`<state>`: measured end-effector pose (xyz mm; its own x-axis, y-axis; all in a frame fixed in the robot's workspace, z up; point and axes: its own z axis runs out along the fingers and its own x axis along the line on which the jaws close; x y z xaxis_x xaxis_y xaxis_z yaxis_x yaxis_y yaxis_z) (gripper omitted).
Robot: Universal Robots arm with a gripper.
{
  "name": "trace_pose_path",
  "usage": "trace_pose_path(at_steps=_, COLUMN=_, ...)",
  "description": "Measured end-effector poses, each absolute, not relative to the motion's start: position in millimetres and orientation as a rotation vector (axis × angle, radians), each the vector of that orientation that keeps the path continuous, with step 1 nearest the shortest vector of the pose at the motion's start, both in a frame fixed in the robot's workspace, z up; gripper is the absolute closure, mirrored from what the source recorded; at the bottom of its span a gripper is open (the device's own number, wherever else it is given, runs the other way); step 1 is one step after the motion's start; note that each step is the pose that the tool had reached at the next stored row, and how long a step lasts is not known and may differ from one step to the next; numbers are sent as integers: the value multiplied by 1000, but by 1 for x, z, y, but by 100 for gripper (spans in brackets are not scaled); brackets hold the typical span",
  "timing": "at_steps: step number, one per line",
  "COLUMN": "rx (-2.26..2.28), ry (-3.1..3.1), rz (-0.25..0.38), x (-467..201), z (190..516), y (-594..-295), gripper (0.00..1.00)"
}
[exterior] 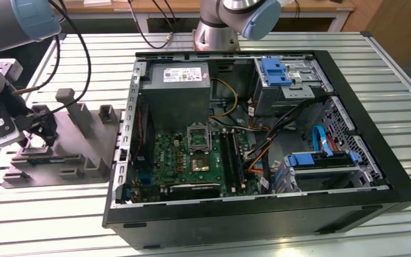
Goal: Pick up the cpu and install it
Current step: 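Pick up the cpu and move it towards the insertion slot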
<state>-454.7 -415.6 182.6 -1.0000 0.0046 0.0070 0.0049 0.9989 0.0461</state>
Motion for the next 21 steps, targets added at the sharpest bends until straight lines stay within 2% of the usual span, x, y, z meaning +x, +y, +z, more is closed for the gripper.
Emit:
trace_pose_path(at_steps=3, rx=-8, ry=-3134, rz=-73, x=-455, z=183, y=-416, gripper=37)
trace_pose_path(at_steps=4, rx=-8, ry=-3134, rz=-73, x=-455, z=183, y=-416, gripper=44)
trace_pose_path(at_steps=21, rx=18, ry=-3133, rz=-73, x=-455, z=183, y=-413, gripper=45)
